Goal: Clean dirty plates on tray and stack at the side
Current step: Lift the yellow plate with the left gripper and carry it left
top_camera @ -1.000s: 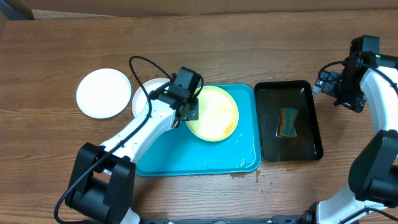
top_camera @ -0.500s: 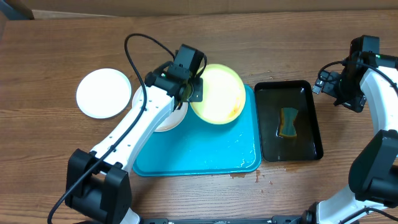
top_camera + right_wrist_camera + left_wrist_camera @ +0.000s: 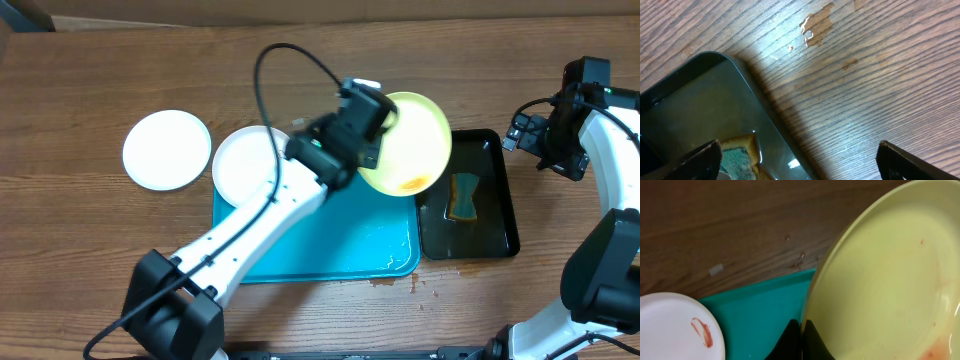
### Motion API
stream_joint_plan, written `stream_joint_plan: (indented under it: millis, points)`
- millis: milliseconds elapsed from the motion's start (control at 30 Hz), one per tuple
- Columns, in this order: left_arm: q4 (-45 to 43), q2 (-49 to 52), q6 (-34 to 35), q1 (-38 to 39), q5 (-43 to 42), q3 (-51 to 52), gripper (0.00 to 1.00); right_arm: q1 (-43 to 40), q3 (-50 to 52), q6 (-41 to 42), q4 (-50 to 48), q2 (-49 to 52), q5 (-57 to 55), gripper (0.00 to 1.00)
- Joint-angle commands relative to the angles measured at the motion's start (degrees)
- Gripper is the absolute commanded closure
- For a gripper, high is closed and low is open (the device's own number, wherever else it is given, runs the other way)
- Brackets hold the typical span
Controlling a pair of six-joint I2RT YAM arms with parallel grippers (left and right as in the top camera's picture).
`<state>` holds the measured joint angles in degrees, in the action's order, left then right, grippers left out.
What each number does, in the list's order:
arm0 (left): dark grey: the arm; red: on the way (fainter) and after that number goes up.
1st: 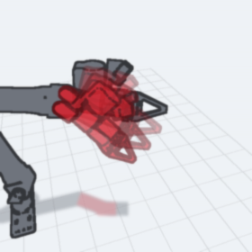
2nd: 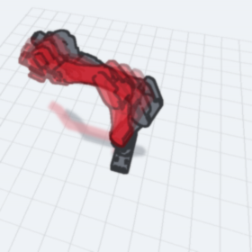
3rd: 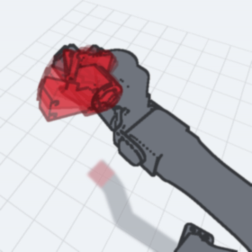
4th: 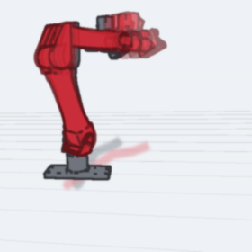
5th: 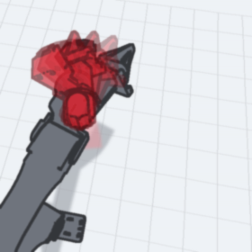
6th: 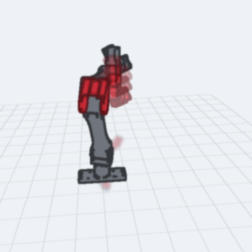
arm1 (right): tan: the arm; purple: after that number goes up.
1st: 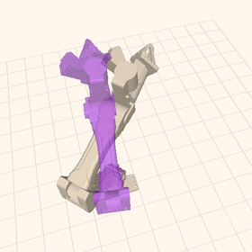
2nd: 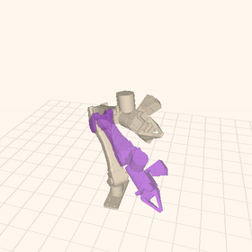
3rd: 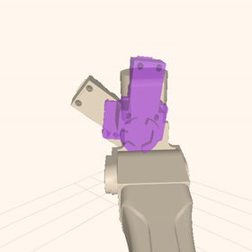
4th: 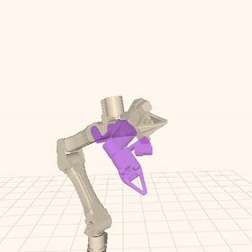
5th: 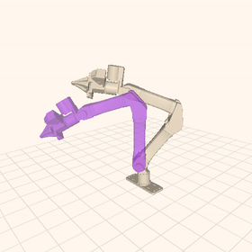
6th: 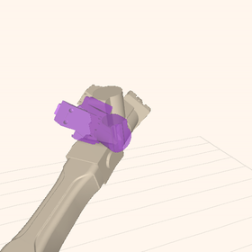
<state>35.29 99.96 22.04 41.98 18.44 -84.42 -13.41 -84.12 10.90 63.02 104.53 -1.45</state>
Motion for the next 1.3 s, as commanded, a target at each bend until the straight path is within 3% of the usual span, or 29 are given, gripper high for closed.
stream_joint_plan:
  millis: [0, 300, 467, 667, 967, 1267]
  points:
    - [-1.79, 0.07, -0.28, 3.93, 13.2, -1.66, 0.96, -0.17, -0.66, 0.17, -0.22, -0.44, 0.04, 0.0]
    - [-8.52, 2.95, -4.37, 11.54, 27.67, -1.66, 0.96, -0.17, -0.66, 0.17, -0.22, -0.44, 0.04, 0.0]
    - [-14.97, 5.44, -12.59, 15.15, 35.43, -1.66, 0.96, -0.17, -0.66, 0.17, -0.22, -0.44, 0.04, 0.0]
    - [-25.38, 7.23, -27.71, 19.5, 45.77, -1.66, 0.96, -0.17, -0.66, 0.17, -0.22, -0.44, 0.04, 0.0]
    - [-35.65, 7.3, -41.24, 21.66, 51.84, -1.66, 0.96, -0.17, -0.66, 0.17, -0.22, -0.44, 0.04, 0.0]
    - [-39.47, 7.3, -42.64, 21.9, 52.48, -1.66, 0.96, -0.17, -0.66, 0.17, -0.22, -0.44, 0.04, 0.0]
